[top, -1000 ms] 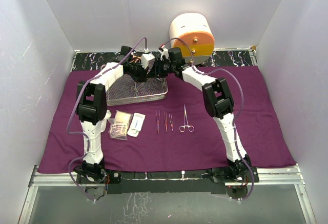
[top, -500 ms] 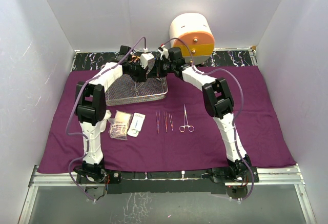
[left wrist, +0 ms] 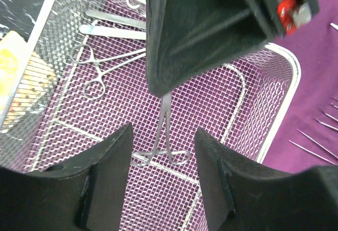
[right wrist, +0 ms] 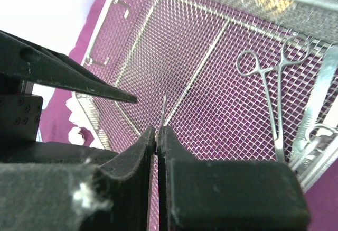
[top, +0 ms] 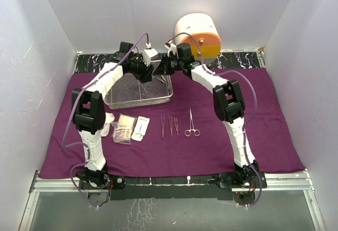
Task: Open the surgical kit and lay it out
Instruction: Place the medical item in the surgical kit.
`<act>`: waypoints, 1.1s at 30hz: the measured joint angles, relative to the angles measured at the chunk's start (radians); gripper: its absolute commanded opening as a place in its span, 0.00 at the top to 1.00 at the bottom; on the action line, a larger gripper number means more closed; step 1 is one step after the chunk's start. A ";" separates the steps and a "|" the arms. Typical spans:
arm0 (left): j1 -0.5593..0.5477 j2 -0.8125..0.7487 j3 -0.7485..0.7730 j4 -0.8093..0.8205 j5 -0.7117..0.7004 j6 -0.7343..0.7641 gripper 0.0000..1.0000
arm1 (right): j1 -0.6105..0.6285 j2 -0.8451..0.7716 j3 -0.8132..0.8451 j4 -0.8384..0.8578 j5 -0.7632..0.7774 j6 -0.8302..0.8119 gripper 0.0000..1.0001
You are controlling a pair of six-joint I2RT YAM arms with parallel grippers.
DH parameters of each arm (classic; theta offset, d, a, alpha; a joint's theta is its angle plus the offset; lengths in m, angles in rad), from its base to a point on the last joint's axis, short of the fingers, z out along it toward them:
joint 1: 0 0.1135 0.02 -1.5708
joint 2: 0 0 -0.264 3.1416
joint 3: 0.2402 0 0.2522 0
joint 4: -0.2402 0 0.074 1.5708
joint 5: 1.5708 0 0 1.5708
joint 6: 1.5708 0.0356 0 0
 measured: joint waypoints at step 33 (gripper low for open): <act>0.000 -0.264 -0.062 -0.054 -0.051 -0.078 0.26 | -0.370 -0.750 -0.438 -1.131 -0.053 -1.151 1.00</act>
